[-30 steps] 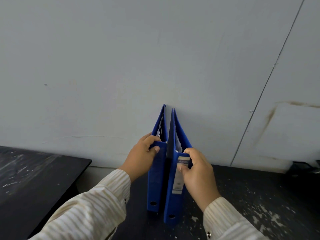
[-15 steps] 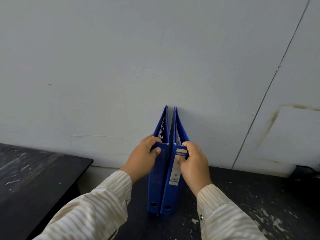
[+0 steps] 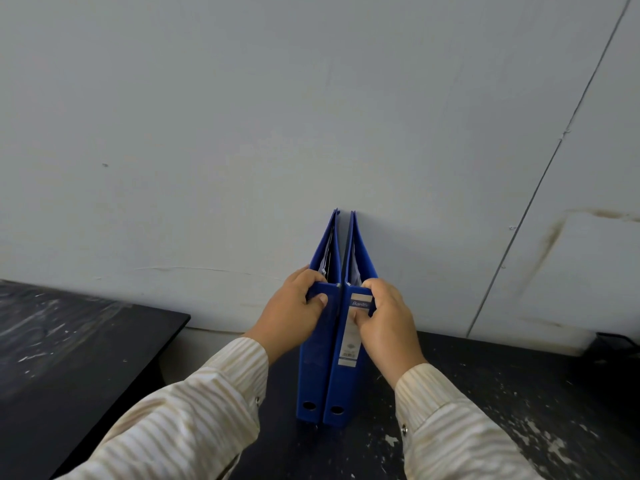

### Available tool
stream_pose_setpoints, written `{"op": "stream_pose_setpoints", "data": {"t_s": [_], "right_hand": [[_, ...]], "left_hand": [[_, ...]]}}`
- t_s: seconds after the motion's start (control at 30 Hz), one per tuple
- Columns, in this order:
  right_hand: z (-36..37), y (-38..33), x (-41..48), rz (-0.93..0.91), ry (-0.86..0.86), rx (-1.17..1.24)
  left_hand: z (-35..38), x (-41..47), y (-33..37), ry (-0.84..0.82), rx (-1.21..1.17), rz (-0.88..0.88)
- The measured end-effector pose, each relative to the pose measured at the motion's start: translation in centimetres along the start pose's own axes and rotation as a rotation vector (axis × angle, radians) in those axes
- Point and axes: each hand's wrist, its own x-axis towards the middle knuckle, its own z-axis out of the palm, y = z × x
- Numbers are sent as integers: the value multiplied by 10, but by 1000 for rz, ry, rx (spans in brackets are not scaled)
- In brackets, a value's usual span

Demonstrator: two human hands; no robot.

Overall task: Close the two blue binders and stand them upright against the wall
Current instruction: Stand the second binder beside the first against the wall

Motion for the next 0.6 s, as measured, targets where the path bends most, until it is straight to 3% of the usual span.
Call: {"op": "stream_pose_setpoints", "data": {"t_s": [0.17,0.33,0.6], "right_hand": [[-3,-7,2,-31,-32,-50],[-3,-15,3,27,-87,-149],[-1,-14,1,15,-36,-120]], "left_hand": [[4,0,-2,-10,129,-10],[10,0,2,14,140,-40],[15,2,1,91,124,-28]]}}
